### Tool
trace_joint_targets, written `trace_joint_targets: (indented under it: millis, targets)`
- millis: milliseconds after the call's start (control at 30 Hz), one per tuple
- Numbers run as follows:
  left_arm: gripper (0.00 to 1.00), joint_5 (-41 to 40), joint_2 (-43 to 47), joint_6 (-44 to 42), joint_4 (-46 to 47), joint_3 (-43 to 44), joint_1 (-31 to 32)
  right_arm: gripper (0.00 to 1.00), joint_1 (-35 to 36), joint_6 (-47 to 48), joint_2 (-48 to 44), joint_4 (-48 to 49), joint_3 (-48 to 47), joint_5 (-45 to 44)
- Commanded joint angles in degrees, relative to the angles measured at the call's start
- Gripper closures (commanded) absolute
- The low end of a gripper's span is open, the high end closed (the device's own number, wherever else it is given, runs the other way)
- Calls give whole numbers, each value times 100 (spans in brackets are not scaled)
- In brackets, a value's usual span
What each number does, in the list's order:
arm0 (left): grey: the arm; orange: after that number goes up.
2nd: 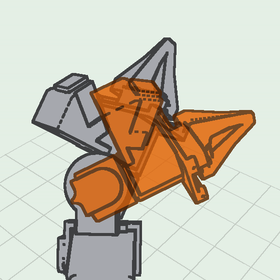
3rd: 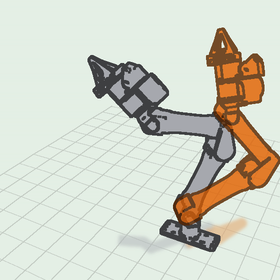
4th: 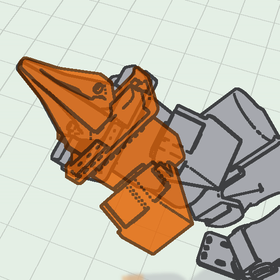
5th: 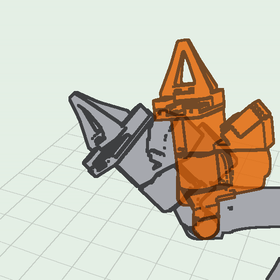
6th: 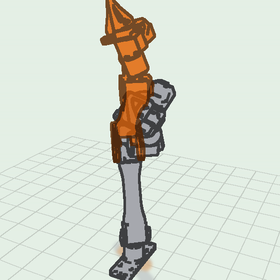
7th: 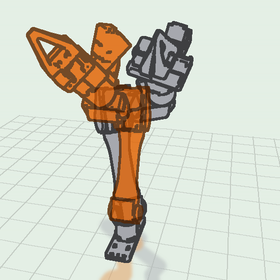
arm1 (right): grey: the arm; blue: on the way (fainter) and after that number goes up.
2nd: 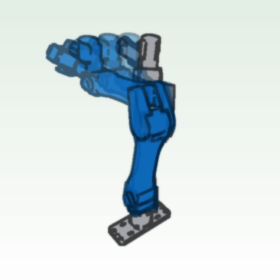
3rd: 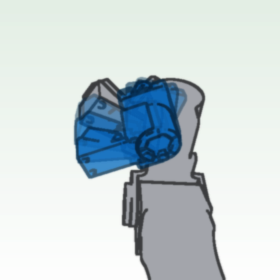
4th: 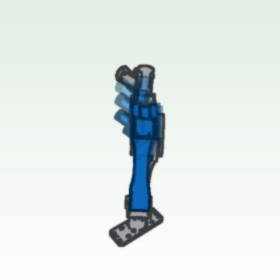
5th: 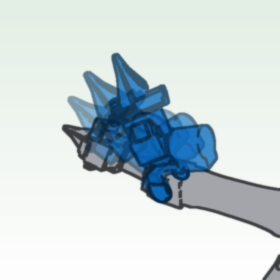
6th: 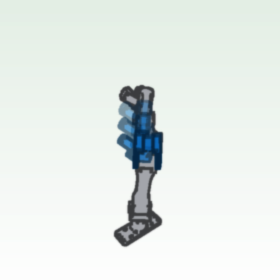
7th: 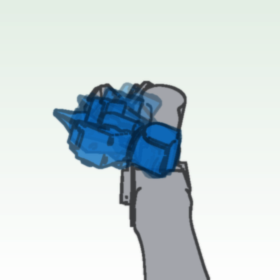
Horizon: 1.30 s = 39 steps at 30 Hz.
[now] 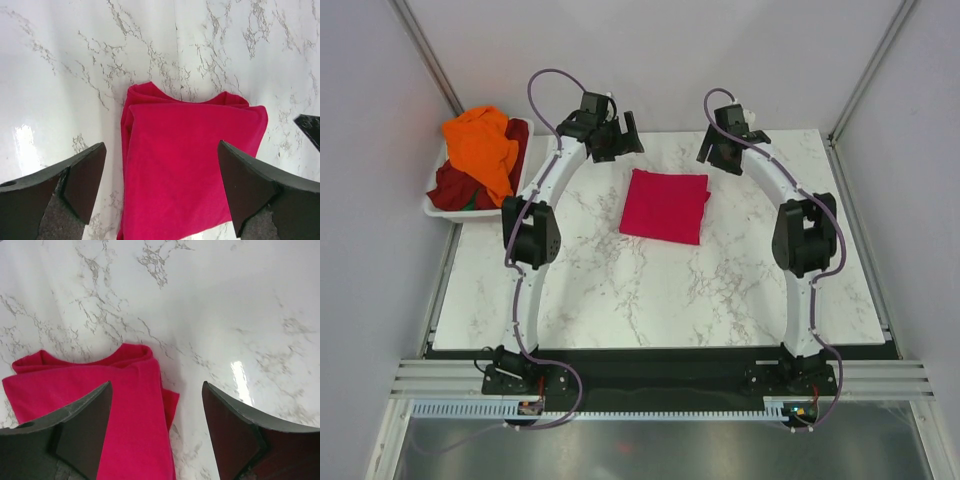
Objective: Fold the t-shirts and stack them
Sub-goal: Fold the tshirt, then neatly place the folded tshirt to the corner
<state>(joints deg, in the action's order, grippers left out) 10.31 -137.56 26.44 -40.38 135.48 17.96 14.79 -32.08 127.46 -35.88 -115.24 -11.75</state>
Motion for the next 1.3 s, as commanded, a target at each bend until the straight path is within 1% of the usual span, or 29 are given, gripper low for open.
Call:
trace_joint_targets:
  millis: [0, 33, 67, 100, 133, 167, 267, 300, 333, 367, 400, 467, 533, 600, 633, 667, 700, 767, 800, 867, 900, 967, 1000, 1033, 1100, 1133, 1167, 1200, 1267]
  targets:
    - [1, -64, 966, -227, 21, -450, 59, 20, 165, 131, -1501, 317, 807, -539]
    - [2, -99, 1098, -166, 21, -661, 59, 20, 191, 105, -1696, 649, 1123, -252]
    - [3, -99, 1387, -104, 21, -1133, 68, 19, 261, 79, -1863, 852, 1788, -40]
    - [4, -99, 1546, 10, 21, -1373, 68, 18, 314, 61, -2100, 1089, 2056, 145]
    - [5, -90, 1704, 54, 13, -1645, 85, 17, 436, 9, -2146, 1083, 2250, 286]
    - [6, -116, 2106, 89, 21, -2187, 85, 15, 472, 0, -2181, 1048, 2565, 278]
    - [6, -292, 2723, 186, 30, -2955, 147, 10, 473, -80, -2313, 1205, 3259, 304]
    - [6, -344, 3134, 195, 30, -3401, 173, 10, 455, -45, -2252, 1432, 3384, 453]
    - [6, -432, 3339, 169, 30, -3606, 208, 9, 368, -27, -2173, 1513, 3446, 654]
    - [6, -485, 3523, 134, 30, -3799, 226, 10, 315, -18, -2077, 1592, 3508, 935]
    - [6, -547, 3934, 116, 13, -4158, 252, 11, 262, -53, -1893, 1793, 3526, 1303]
    - [6, -661, 4340, 151, 13, -4650, 270, 11, 183, -106, -1760, 2057, 3596, 1499]
    - [6, -661, 4910, 169, 21, -4925, 287, 11, 130, -123, -1549, 2497, 3649, 1710]
    - [6, -670, 5255, 99, 21, -5303, 296, 11, 69, -211, -1295, 2873, 3667, 1973]
    - [6, -670, 5622, 99, 21, -5434, 296, 11, 33, -246, -1215, 2998, 3675, 2027]
    - [6, -670, 5782, 99, 21, -5671, 296, 11, -2, -281, -1128, 3077, 3667, 2088]
    - [5, -775, 5958, -136, 13, -5777, 296, 12, -11, -343, -953, 3252, 3684, 2141]
    - [4, -872, 6380, -296, -5, -6023, 296, 16, -37, -422, -785, 3402, 3719, 2334]
    - [4, -898, 6503, -340, -14, -6094, 288, 19, -37, -483, -645, 3542, 3754, 2413]
    - [3, -1021, 6845, -420, -57, -6313, 287, 36, -28, -598, -521, 3772, 3824, 2536]
    - [2, -1161, 6943, -472, -58, -6393, 287, 59, -37, -633, -433, 3877, 3860, 2555]
    - [2, -1381, 7171, -534, -58, -6612, 287, 78, -72, -668, -371, 3904, 3869, 2520]
    - [2, -1469, 7225, -560, -66, -6692, 287, 83, -98, -651, -327, 3904, 3851, 2502]
    - [2, -1609, 7260, -569, -49, -6771, 287, 90, -194, -642, -310, 3887, 3825, 2458]
    - [2, -1725, 7269, -587, -49, -6947, 287, 99, -327, -546, -318, 3608, 3659, 2213]
    - [2, -1742, 7261, -596, -49, -6991, 287, 100, -432, -424, -327, 3318, 3536, 1986]
    - [2, -1742, 7261, -596, -49, -7078, 287, 100, -450, 4, -336, 2985, 3117, 1661]
    - [2, -1751, 7261, -604, -40, -7123, 287, 100, -459, 234, -310, 2346, 2861, 858]
    - [2, -1760, 7217, -587, -31, -7219, 287, 100, -555, 656, -231, 1841, 2168, 307]
